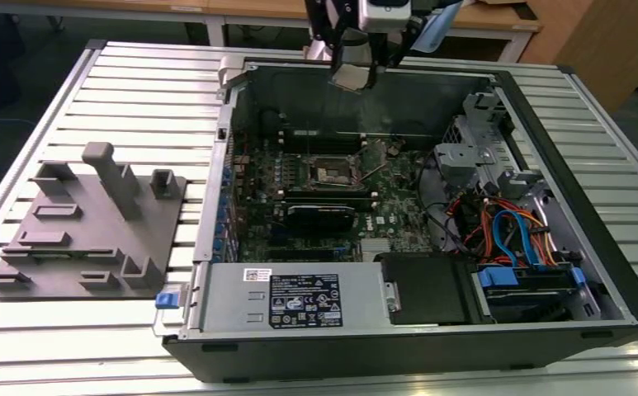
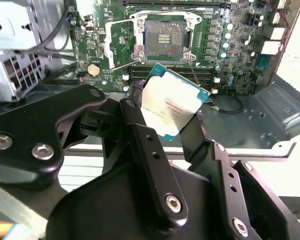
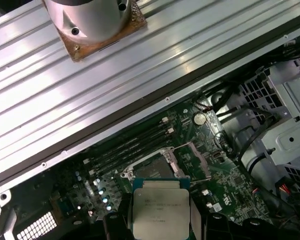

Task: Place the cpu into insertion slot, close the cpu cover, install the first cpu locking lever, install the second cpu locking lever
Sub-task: 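Place the cpu into insertion slot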

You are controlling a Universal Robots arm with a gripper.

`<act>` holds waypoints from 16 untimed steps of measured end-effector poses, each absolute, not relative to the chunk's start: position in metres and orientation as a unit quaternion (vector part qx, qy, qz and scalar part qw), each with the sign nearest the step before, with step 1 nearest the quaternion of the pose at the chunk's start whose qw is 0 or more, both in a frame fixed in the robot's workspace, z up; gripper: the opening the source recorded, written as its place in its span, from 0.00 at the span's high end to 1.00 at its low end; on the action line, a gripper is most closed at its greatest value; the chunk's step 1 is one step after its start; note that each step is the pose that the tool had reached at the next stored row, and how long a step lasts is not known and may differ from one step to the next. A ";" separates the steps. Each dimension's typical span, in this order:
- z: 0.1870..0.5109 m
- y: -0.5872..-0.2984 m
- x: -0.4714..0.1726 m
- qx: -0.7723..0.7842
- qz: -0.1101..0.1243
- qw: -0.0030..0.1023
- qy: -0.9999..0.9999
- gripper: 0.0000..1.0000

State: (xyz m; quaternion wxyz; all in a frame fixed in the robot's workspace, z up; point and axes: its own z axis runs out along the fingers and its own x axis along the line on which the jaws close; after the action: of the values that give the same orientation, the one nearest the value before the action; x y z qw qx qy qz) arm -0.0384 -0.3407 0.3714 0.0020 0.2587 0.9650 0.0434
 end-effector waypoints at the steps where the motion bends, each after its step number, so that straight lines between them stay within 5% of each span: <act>1: 0.371 -0.341 -0.038 0.268 0.043 0.002 0.962 0.46; 16: 0.371 -0.341 -0.038 0.290 0.043 0.003 0.956 0.46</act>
State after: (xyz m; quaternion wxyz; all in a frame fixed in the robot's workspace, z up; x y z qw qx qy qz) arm -0.0384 -0.3407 0.3710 0.0033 0.2897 0.9561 0.0433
